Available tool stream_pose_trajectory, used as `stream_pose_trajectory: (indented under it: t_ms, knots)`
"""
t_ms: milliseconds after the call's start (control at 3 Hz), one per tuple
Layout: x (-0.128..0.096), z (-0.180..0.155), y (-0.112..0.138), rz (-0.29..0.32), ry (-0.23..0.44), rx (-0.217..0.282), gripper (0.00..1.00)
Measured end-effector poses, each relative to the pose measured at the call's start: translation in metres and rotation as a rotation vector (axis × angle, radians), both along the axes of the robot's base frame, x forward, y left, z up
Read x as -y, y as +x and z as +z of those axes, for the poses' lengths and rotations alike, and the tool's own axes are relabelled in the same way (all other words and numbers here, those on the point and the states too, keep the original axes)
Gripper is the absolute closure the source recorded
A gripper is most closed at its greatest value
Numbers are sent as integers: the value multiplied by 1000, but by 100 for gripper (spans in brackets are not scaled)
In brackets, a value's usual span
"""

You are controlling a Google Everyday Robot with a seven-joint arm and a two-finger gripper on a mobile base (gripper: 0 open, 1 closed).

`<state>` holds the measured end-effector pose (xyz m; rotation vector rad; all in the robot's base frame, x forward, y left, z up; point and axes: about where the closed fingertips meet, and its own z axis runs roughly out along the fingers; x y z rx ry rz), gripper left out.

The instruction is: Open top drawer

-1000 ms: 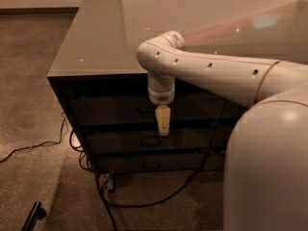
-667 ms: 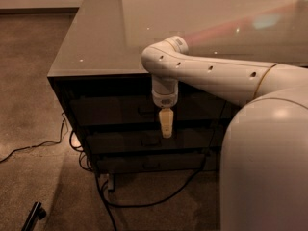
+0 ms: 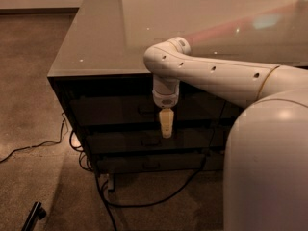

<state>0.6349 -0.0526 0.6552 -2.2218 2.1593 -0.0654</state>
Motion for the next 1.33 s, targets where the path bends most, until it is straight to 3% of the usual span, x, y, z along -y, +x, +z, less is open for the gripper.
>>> stream_pose_trajectory:
  t_ms: [333, 667, 1000, 1333]
  knots:
    - [3, -1, 6, -39, 96, 28, 0]
    - [7, 11, 8, -87, 164, 143, 0]
    - [8, 23, 9, -124, 180, 275, 0]
    - [6, 21, 10, -131, 188, 285, 0]
